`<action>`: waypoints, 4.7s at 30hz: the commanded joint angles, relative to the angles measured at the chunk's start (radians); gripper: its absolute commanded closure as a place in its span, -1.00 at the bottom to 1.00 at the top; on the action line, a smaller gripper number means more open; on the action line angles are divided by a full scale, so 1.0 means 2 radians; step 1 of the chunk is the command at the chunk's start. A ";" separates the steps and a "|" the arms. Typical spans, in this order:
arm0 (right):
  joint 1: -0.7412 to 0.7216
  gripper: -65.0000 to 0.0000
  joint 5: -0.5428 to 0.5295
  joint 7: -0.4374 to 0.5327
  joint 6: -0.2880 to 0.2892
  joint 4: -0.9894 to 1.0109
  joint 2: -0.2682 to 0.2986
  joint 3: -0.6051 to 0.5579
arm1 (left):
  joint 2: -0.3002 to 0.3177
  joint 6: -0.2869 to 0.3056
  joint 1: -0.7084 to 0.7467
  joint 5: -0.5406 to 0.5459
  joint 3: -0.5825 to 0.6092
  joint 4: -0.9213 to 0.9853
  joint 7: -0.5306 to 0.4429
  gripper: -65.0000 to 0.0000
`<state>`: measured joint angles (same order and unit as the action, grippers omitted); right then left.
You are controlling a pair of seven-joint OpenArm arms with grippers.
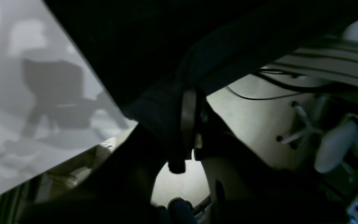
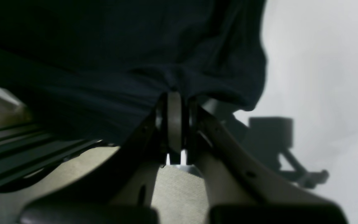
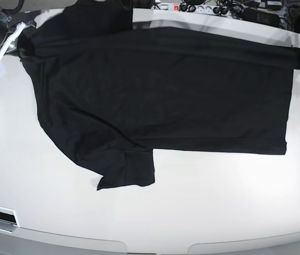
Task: Layout the t-shirt on the table in an organized manner, then fold the t-shirt properly
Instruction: 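Lower the shirt flat and open both grippers, then move the right gripper onto the shirt near the sleeve and grasp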
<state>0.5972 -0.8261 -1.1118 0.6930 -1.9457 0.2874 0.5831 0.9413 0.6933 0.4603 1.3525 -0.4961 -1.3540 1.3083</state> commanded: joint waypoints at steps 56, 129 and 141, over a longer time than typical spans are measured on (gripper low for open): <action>-0.013 -0.29 -0.034 -0.016 -0.036 -0.008 -0.026 0.003 | -0.029 0.002 -0.071 -0.152 -0.006 -0.003 -0.078 -0.29; -0.324 -0.33 0.141 0.135 -0.152 0.189 -0.080 -0.232 | -0.029 0.002 -0.071 -0.124 -0.006 -0.003 -0.078 -0.29; -0.361 0.45 0.004 -0.067 0.000 0.188 -0.078 -0.232 | -0.029 0.002 -0.071 -0.124 -0.006 -0.003 -0.078 -0.26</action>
<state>-0.1139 -0.8127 -1.2678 0.6979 -1.5532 0.1276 0.1173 0.8501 0.6930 0.3241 1.0916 -0.4961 -1.3514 1.1595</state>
